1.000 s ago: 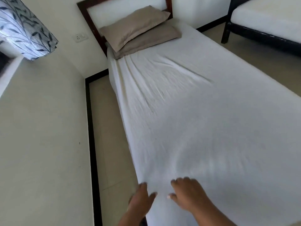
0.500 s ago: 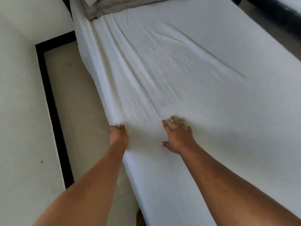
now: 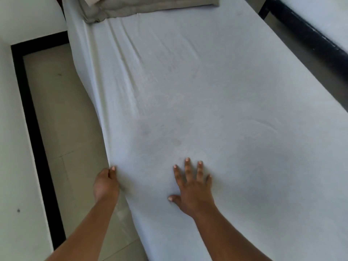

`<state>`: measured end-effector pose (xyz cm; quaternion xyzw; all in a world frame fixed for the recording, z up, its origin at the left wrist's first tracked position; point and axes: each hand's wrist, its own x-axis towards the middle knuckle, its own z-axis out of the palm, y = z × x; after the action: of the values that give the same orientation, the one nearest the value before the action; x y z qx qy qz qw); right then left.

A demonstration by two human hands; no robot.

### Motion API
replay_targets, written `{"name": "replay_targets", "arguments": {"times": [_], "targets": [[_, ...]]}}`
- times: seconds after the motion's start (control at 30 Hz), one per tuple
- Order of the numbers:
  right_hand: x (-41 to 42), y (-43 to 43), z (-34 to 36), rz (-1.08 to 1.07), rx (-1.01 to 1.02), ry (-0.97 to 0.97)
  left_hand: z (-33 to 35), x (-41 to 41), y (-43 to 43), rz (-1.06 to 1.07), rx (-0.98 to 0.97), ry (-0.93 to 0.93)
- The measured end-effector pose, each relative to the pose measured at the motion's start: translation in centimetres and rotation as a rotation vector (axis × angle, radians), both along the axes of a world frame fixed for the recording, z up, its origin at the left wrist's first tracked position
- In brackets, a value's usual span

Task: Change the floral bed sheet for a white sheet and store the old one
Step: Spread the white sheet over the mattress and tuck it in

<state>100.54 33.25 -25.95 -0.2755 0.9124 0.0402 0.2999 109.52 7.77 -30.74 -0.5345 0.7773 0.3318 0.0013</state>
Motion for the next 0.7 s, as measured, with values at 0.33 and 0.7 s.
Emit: {"name": "replay_targets", "arguments": {"times": [0.33, 0.7], "targets": [[-0.1, -0.5, -0.1, 0.006, 0.058, -0.042, 0.7, -6.0, 1.5, 0.249, 0.069, 0.066], [-10.3, -7.0, 0.1, -0.05, -0.021, 0.071, 0.3, -10.7, -5.0, 0.241, 0.109, 0.13]]}}
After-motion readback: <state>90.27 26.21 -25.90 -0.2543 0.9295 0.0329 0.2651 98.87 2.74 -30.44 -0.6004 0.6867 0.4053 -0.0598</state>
